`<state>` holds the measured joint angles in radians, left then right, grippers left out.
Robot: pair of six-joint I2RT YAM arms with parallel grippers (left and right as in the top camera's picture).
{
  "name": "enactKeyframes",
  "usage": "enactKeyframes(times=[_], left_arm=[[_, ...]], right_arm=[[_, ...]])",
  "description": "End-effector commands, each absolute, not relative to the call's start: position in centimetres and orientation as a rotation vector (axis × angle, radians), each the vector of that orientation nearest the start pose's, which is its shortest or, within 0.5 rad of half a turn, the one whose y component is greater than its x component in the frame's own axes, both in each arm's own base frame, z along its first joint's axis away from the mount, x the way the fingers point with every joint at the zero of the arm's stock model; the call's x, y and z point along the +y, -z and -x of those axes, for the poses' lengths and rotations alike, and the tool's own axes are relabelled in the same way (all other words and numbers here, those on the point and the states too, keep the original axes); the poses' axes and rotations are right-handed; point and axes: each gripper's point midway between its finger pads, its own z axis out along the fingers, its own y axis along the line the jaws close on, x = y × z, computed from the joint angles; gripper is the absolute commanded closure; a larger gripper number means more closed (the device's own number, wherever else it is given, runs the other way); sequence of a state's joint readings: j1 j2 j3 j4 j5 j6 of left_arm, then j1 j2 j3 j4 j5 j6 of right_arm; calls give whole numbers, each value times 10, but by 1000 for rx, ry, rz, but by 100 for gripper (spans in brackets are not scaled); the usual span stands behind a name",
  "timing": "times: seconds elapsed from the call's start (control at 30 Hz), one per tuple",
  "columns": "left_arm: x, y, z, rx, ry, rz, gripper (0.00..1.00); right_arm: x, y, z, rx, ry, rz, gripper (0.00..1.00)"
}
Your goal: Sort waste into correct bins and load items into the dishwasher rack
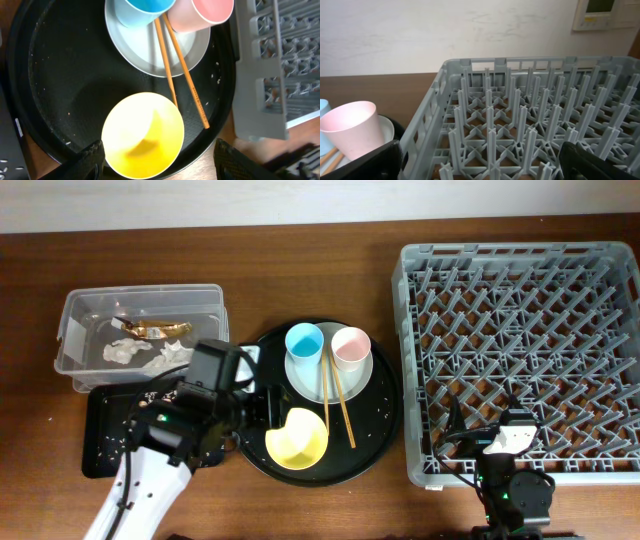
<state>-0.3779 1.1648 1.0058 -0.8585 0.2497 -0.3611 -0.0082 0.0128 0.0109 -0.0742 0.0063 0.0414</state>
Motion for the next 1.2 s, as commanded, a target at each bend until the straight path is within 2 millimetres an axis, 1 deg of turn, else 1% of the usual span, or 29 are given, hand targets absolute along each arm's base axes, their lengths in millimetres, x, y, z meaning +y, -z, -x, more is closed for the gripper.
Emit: enactKeyframes(times=[0.0,0.1,0.17,0.23,0.3,0.43,0.47,0.53,0.67,0.7,0.73,0.77,0.8,0.83,0.9,1.0,1.07,1.17], left_arm=[[-147,-167,-254,2662,496,-167,31],[-146,-164,-249,2683,488,-168,31],[-144,-163,-248,2692,480,-166,31],[-141,-162,-248,2695,455,-159,31],[-134,-160,-249,2699,401,-144,31],[-126,-154,-245,2731,343,-131,31],[-125,-151,-244,2750,335,-131,32],[-125,-143,-243,2779,322,-131,35],[-126,-125,-244,2848,292,-129,37],[-126,-118,-245,2872,281,-129,41],[-126,-111,-245,2898,269,-128,50],[-126,-106,-245,2919,261,-128,54],[-127,-100,-244,2943,254,-128,56],[-126,-93,-243,2972,239,-128,57],[-125,-83,-241,3013,218,-127,57],[-125,-69,-239,3066,193,-126,57],[-129,-62,-235,3110,221,-128,57],[-129,-56,-229,3144,220,-127,58]], right_arm=[[7,-158,-246,1639,-126,-57,2],[12,-158,-246,1642,-238,-134,2],[16,-162,-244,1645,-299,-163,2],[20,-175,-241,1636,-337,-162,2],[22,-197,-234,1627,-347,-150,2],[22,-235,-212,1644,-349,-156,2],[22,-247,-202,1663,-357,-170,2],[23,-262,-187,1700,-381,-207,2],[23,-281,-171,1781,-378,-225,2],[23,-286,-169,1802,-377,-230,2],[23,-289,-167,1840,-375,-239,2],[23,-290,-166,1870,-374,-246,2],[23,-290,-167,1904,-373,-254,2],[24,-287,-168,1956,-377,-260,2],[33,-279,-171,2068,-418,-240,2],[44,-262,-180,2220,-472,-218,2],[45,-249,-190,2300,-480,-238,2],[46,-229,-195,2414,-484,-272,2]])
